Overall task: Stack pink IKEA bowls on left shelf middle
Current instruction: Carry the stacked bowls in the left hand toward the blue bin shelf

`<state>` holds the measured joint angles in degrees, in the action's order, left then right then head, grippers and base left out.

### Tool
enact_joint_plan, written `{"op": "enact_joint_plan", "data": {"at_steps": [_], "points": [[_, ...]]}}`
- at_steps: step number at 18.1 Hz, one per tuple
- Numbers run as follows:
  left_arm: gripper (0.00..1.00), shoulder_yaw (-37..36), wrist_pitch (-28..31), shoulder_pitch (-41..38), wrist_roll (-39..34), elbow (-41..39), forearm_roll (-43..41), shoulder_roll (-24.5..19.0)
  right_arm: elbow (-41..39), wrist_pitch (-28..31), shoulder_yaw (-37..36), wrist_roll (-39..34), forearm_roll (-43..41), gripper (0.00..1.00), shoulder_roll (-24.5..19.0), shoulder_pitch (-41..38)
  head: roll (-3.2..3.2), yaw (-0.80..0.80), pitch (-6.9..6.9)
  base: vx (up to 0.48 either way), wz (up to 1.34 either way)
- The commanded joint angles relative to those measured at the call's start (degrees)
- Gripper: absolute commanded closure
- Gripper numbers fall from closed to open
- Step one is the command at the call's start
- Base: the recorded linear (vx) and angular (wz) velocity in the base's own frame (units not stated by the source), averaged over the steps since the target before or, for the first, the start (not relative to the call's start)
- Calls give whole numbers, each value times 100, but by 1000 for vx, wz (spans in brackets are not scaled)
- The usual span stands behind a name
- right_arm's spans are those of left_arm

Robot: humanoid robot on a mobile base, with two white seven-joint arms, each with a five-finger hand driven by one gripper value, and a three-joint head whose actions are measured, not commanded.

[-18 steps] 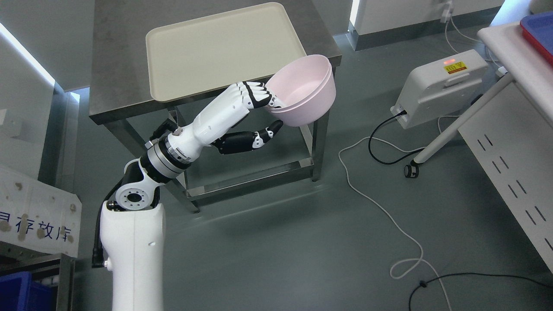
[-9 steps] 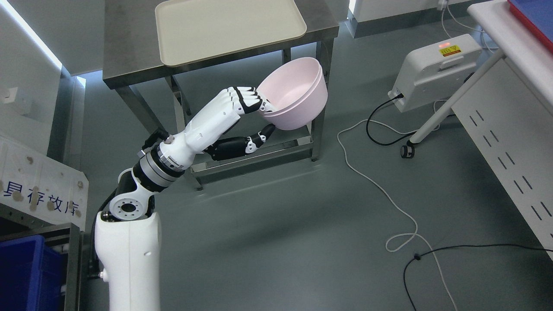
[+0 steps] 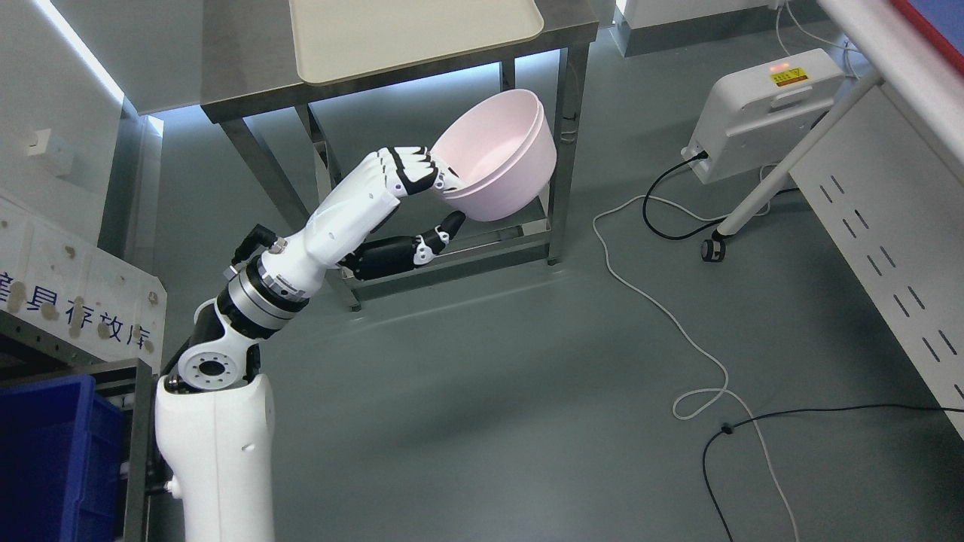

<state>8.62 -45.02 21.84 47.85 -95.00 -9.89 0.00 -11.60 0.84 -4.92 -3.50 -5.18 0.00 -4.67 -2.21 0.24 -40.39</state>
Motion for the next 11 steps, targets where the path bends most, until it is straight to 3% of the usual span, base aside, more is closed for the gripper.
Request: {"op": "enact_joint_plan", "data": {"at_steps": [1,11], "points": [[98,78,2,-13,5,-71,57,-100,0,4,0,-2,0,0,100,1,0,0,0,-51,16],[98,78,2,5,5,-71,101,-100,0,4,0,-2,0,0,100,1,0,0,0,-11,65]]}}
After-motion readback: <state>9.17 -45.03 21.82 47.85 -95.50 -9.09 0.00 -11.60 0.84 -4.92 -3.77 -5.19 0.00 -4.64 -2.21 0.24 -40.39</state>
